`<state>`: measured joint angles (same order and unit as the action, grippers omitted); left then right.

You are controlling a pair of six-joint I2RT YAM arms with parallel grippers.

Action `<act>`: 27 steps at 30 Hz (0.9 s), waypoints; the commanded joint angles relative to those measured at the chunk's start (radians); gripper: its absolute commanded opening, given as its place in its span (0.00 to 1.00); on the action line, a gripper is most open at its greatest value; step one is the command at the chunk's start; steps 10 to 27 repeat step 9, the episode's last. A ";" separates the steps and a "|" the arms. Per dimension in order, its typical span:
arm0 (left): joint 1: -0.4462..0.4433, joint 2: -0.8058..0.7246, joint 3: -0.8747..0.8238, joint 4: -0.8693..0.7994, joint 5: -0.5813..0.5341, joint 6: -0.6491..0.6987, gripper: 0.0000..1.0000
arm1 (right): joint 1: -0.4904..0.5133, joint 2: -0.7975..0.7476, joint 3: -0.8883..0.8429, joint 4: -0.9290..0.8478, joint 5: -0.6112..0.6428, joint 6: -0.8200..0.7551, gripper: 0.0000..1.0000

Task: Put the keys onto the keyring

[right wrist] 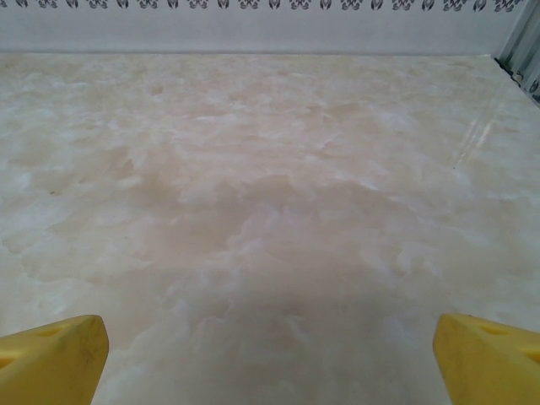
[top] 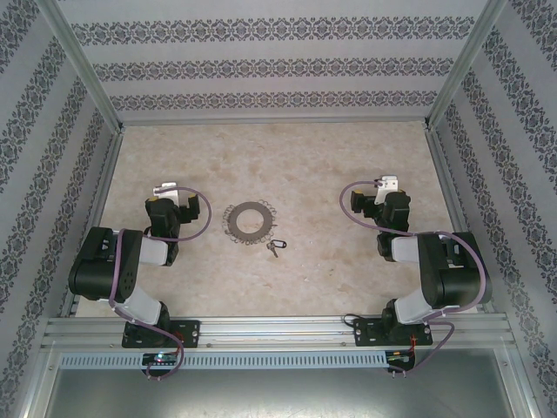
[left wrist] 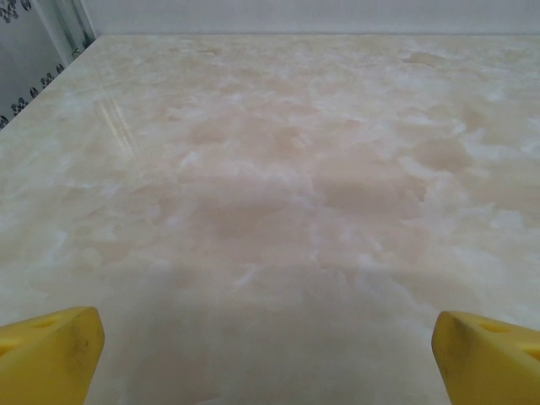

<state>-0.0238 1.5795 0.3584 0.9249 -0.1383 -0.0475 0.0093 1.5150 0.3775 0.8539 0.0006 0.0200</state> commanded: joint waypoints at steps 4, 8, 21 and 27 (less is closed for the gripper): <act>0.015 0.005 0.007 0.054 0.008 0.011 1.00 | 0.007 -0.001 0.014 0.030 0.020 0.004 0.98; 0.015 0.006 0.007 0.054 0.007 0.011 1.00 | 0.004 -0.001 0.016 0.027 0.015 0.004 0.98; 0.015 0.005 0.007 0.054 0.008 0.011 1.00 | 0.004 -0.004 0.014 0.032 0.015 0.005 0.98; 0.015 0.005 0.007 0.054 0.008 0.011 1.00 | 0.004 -0.004 0.014 0.032 0.015 0.005 0.98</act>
